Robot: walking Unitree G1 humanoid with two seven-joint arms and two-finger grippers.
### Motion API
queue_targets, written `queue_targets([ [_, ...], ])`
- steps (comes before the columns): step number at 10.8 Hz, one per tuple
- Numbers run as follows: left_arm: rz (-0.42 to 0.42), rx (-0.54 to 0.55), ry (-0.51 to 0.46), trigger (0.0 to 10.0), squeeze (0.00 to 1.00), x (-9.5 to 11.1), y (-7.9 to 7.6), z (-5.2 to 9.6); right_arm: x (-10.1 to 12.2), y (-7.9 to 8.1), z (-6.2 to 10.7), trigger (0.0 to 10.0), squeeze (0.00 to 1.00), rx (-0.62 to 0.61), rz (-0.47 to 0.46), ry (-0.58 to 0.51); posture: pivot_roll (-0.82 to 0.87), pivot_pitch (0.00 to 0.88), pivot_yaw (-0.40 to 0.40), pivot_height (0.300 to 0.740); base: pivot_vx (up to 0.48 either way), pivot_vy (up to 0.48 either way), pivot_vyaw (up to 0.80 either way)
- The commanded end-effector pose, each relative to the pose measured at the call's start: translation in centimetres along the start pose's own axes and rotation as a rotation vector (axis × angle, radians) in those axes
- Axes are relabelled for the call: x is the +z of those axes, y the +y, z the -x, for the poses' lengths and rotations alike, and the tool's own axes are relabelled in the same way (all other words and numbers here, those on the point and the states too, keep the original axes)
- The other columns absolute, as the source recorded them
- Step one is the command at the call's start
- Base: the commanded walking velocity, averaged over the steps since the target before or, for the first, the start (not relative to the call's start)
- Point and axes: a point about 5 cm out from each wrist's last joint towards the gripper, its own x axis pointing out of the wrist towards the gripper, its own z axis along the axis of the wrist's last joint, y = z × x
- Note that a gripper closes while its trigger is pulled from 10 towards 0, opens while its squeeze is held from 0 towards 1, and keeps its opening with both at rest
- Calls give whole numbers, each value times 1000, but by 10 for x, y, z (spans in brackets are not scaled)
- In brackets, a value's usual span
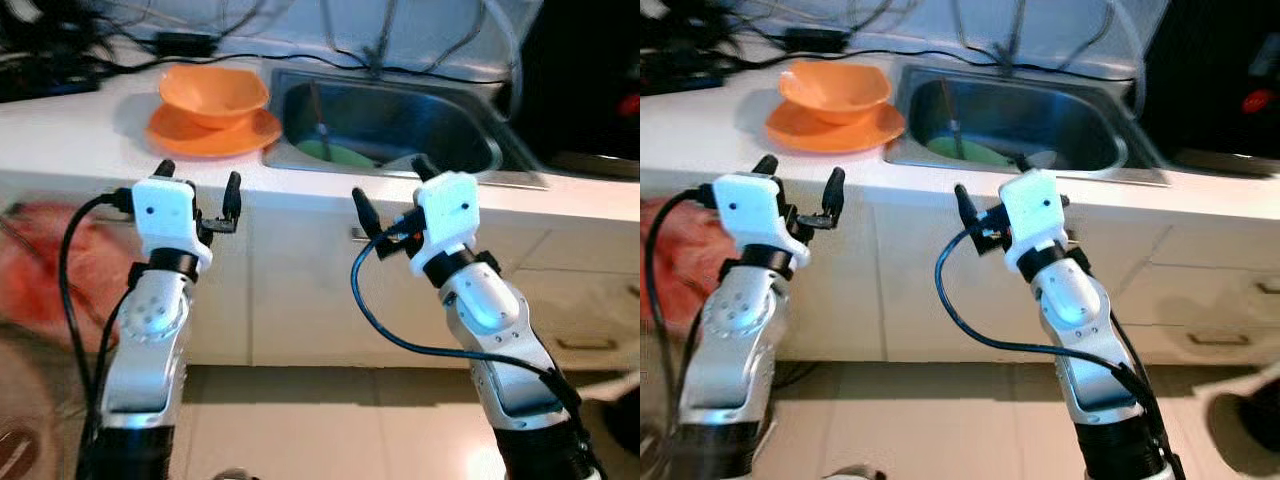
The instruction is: Kitchen organization
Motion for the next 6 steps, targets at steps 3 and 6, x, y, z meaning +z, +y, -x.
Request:
queue_targets([
  [3, -16, 11, -24, 10000, 0, 4, -4, -4, 2, -5, -10, 10000, 0, -30, 26, 6, 72, 58, -136, 740, 0, 0, 0],
  [6, -91, -21, -9, 10000, 0, 3, 7, 4, -3, -1, -11, 10000, 0, -57, 5, -3, 155, 37, -86, 740, 0, 0, 0],
])
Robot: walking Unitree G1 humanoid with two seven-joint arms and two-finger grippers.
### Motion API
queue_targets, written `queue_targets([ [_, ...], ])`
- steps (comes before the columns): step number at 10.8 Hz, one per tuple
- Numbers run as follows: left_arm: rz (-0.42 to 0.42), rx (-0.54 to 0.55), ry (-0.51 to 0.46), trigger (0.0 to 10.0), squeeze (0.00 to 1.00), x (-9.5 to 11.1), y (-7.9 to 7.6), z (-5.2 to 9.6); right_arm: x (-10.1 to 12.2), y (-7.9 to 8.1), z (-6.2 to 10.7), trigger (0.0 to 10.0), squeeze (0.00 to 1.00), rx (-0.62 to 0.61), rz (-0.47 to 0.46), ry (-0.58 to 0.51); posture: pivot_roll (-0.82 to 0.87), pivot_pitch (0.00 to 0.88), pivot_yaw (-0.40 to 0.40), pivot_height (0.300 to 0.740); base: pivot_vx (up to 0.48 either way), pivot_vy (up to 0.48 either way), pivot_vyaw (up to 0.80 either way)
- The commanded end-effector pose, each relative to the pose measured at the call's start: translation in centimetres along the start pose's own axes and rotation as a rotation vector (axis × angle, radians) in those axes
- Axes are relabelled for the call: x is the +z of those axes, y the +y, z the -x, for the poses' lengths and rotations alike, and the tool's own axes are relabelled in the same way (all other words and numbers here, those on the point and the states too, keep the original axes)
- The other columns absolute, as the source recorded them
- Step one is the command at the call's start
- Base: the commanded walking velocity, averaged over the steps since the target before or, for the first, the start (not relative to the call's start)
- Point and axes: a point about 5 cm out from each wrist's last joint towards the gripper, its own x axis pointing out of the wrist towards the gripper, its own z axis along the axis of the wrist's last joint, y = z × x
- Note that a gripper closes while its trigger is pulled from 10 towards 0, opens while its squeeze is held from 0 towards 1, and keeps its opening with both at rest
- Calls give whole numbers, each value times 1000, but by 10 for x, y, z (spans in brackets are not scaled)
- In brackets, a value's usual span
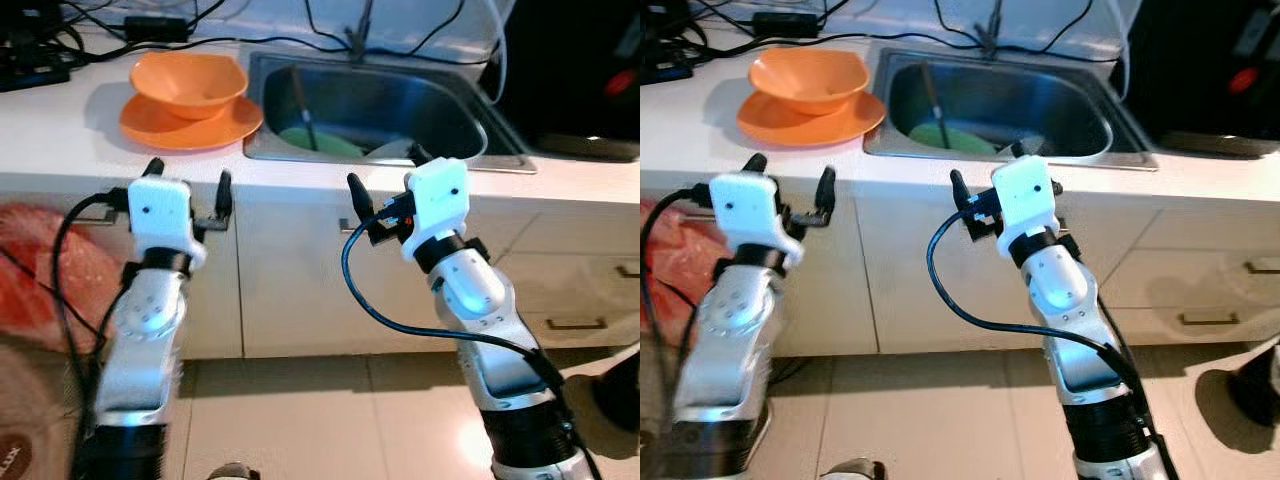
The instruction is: Kitchen organization
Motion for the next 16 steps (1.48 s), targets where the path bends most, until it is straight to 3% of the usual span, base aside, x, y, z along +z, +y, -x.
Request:
queue_targets([
  [1, -11, -32, -6, 10000, 0, 0, -3, 0, -7, -4, 2, 10000, 0, -29, 2, 20, 169, 43, -79, 740, 0, 0, 0],
  [3, -2, -9, 12, 10000, 0, -3, 2, -6, -11, -3, 0, 10000, 0, -65, -12, 27, 145, 38, -27, 740, 0, 0, 0],
  [6, -22, -59, -6, 10000, 0, -1, 0, -21, -16, -1, 0, 10000, 0, -132, -64, 16, 150, 28, 47, 740, 0, 0, -358],
  [9, 8, -121, -1, 10000, 0, -5, -14, -25, -16, -6, -1, 10000, 0, -201, -57, -7, 120, 17, 97, 740, 0, 0, 0],
  [12, 44, -119, -2, 10000, 0, -7, -26, -28, -17, -13, 6, 10000, 0, -230, -32, 4, 87, 25, 82, 740, 0, 0, 0],
  [16, 55, -121, 6, 10000, 0, -9, -30, -20, -17, -13, 4, 10000, 0, -222, -20, 2, 104, 37, 70, 740, 0, 0, 800],
])
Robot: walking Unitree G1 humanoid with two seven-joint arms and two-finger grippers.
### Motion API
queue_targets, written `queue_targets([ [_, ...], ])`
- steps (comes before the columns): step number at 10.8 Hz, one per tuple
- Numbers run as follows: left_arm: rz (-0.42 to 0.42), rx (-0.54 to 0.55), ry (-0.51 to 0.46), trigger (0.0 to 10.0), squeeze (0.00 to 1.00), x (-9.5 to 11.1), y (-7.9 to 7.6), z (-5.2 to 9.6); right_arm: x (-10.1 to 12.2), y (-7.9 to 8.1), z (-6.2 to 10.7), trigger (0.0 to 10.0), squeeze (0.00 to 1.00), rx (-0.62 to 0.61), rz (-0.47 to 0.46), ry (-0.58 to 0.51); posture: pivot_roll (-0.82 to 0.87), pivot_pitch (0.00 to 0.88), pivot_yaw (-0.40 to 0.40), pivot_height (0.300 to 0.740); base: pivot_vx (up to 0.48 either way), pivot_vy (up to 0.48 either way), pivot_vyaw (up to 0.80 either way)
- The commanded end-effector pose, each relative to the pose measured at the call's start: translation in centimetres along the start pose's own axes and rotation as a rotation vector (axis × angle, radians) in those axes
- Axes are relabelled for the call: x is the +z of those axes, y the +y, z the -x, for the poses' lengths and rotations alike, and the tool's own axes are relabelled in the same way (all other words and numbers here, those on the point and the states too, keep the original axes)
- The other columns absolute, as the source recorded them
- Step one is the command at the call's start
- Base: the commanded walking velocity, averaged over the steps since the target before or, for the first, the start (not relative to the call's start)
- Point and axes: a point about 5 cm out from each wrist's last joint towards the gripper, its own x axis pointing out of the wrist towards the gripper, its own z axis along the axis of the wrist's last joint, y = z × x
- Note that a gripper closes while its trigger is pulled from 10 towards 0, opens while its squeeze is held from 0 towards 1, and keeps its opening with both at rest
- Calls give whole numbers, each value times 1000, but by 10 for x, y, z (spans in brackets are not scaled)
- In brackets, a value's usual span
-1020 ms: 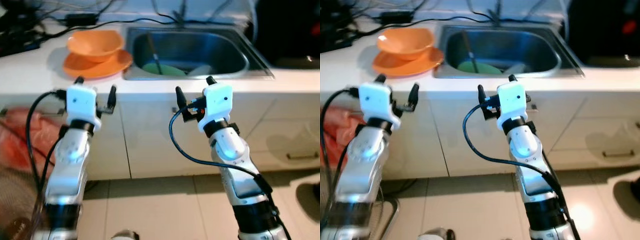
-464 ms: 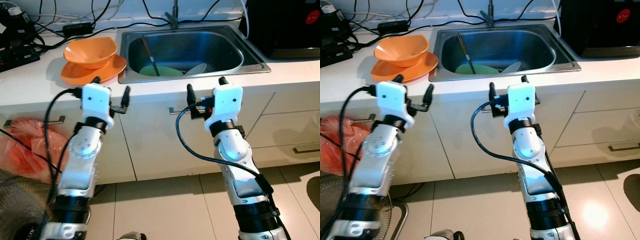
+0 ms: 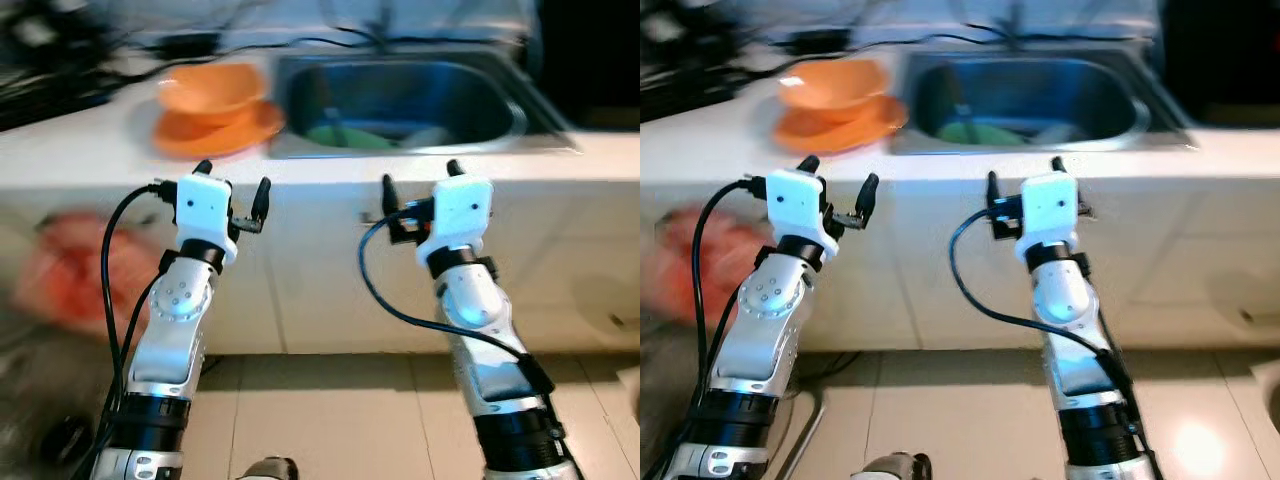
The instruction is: Kitchen organization
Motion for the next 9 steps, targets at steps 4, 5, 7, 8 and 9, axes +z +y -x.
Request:
queue_targets([
  [4, 33, 5, -35, 10000, 0, 12, 7, -6, 7, -2, -7, 10000, 0, -11, 10, -31, 105, 37, 64, 740, 0, 0, 352],
  [5, 47, 4, -47, 10000, 0, 16, 8, -7, 9, -3, -7, 10000, 0, -15, 10, -38, 108, 36, 68, 740, 0, 0, 0],
  [7, 58, -6, -60, 10000, 0, 20, 7, -8, 9, -2, -7, 10000, 0, -21, 10, -42, 110, 36, 70, 740, 287, 0, 0],
  [8, 61, -8, -56, 10000, 0, 19, 7, -8, 8, -2, -7, 10000, 0, -23, 10, -40, 109, 35, 72, 740, 326, 0, 0],
  [9, 63, -11, -54, 10000, 0, 19, 6, -8, 8, -2, -7, 10000, 0, -26, 10, -40, 109, 35, 72, 740, 398, 0, 0],
])
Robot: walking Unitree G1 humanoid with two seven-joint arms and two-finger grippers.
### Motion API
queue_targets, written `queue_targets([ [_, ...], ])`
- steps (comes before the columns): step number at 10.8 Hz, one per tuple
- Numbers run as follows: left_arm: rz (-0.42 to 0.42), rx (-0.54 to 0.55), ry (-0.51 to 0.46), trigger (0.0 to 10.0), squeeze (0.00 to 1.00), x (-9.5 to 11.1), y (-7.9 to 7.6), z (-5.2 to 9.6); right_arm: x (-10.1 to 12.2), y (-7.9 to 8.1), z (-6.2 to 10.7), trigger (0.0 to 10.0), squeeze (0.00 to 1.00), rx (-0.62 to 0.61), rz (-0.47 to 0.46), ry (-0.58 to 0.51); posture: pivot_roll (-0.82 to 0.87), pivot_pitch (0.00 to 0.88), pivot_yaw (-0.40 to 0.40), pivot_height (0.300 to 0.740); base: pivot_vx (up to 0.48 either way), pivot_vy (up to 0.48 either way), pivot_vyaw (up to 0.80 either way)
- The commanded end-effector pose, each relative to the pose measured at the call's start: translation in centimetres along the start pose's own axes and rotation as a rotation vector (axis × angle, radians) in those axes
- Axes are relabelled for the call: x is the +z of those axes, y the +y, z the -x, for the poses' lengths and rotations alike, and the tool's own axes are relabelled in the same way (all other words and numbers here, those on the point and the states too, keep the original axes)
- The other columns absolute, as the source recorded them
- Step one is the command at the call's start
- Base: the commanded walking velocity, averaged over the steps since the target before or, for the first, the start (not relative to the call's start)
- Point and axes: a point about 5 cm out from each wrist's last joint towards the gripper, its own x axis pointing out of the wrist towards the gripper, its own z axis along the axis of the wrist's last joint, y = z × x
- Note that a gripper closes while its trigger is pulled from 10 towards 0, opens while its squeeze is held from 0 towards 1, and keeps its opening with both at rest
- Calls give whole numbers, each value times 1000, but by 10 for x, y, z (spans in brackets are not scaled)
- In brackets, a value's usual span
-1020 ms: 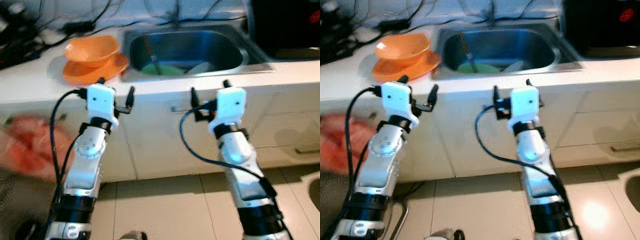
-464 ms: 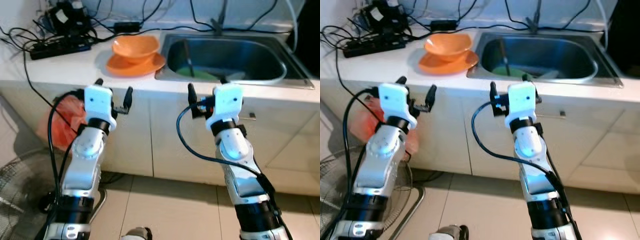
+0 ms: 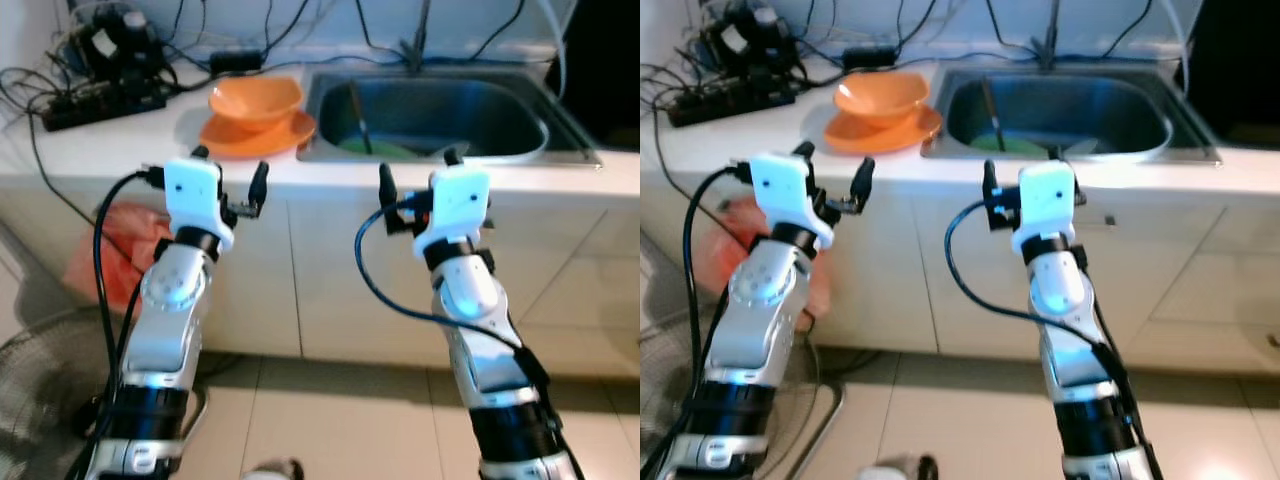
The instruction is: Kitchen organization
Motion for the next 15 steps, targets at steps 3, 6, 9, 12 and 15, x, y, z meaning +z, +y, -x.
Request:
queue_targets([
  [3, 4, -4, -6, 10000, 0, 5, 2, -1, 1, 0, -1, 10000, 0, -4, 5, -7, 110, 36, 75, 740, 415, 0, 0],
  [6, 3, -2, -16, 10000, 0, 7, 3, -3, 2, -3, 0, 10000, 0, 0, 23, -14, 104, 35, 69, 740, 428, 0, 0],
  [9, 0, -7, -4, 10000, 0, 4, 3, -1, 1, -2, -1, 10000, 0, 7, 27, -11, 109, 34, 62, 740, 420, 0, 0],
  [12, -18, 3, 23, 10000, 0, 1, 12, -2, -1, -3, -8, 10000, 0, 26, 25, 0, 131, 28, 6, 740, 112, 0, 0],
  [15, -26, -43, 107, 10000, 0, -20, 13, 10, -4, -25, -9, 10000, 0, 3, 75, 35, 106, 44, -46, 740, 0, 0, 0],
])
